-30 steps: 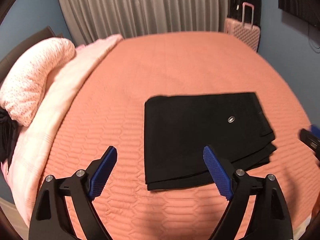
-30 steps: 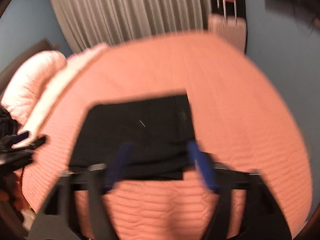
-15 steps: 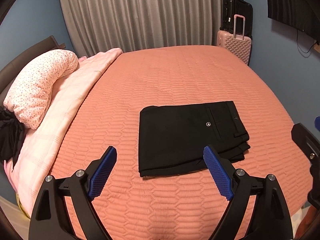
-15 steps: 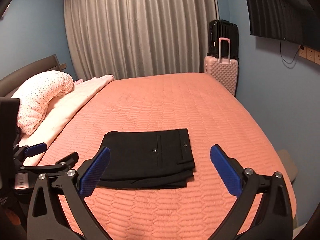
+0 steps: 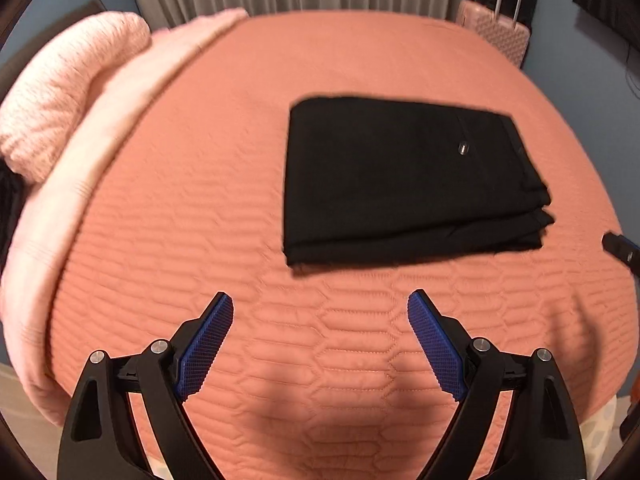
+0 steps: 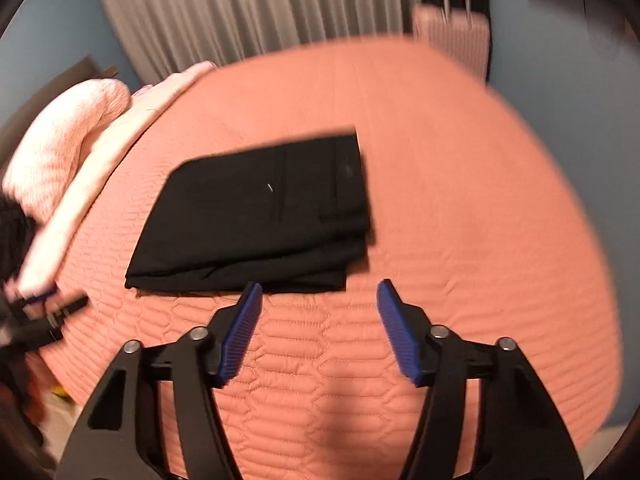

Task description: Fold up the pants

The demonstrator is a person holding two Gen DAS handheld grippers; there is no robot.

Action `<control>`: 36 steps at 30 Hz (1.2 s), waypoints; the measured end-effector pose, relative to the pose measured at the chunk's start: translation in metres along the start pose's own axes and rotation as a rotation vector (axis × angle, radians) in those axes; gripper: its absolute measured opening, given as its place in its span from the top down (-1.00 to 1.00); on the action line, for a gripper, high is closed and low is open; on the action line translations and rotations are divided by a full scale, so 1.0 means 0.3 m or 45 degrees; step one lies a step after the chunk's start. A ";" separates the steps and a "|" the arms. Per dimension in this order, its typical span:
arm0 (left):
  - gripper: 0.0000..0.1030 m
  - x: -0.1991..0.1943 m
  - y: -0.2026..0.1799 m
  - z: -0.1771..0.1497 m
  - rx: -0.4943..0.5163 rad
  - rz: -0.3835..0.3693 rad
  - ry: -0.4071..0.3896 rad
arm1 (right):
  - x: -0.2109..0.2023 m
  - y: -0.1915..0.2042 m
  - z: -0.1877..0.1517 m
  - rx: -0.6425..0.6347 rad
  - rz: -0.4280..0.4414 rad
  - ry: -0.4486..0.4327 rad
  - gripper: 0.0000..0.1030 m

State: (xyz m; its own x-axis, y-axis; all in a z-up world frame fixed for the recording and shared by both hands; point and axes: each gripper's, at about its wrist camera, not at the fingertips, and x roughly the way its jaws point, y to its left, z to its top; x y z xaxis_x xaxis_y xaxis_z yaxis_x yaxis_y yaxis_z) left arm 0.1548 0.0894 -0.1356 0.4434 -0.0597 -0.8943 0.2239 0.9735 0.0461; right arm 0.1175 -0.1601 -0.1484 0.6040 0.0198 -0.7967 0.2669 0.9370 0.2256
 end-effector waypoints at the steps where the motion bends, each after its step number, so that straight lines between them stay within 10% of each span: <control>1: -0.68 0.050 -0.026 -0.002 0.031 0.004 0.005 | 0.032 -0.011 0.010 0.004 -0.005 0.019 -0.06; 9: -0.69 0.346 -0.024 0.028 0.033 0.161 0.146 | 0.258 -0.120 0.081 0.230 0.148 0.145 -0.06; 15: -0.72 0.388 0.095 0.071 -0.100 0.095 0.177 | 0.372 -0.127 0.187 0.238 0.098 0.139 -0.12; 18: -0.73 0.397 0.102 0.083 -0.078 0.092 0.179 | 0.370 -0.081 0.222 0.175 0.066 0.189 0.74; 21: -0.77 0.384 0.109 0.090 -0.032 0.117 0.162 | 0.198 -0.016 0.245 0.119 0.204 0.125 0.81; 27: -0.90 0.420 0.170 0.087 -0.059 0.068 0.154 | 0.356 -0.121 0.074 0.102 0.084 0.298 0.54; 29: -0.90 0.413 0.187 0.083 -0.075 0.029 0.157 | 0.303 -0.184 0.071 0.237 0.121 0.168 0.03; 36: -0.88 0.201 0.207 -0.002 0.077 0.139 0.025 | 0.072 -0.074 0.098 0.035 0.066 -0.070 0.05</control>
State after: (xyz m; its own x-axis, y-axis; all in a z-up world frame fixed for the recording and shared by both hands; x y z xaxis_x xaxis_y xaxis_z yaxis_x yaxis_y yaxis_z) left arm 0.1949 0.1463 -0.1868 0.4514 0.0508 -0.8909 0.2275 0.9588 0.1699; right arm 0.1467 -0.1907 -0.1542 0.6578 0.0478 -0.7517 0.2543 0.9253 0.2814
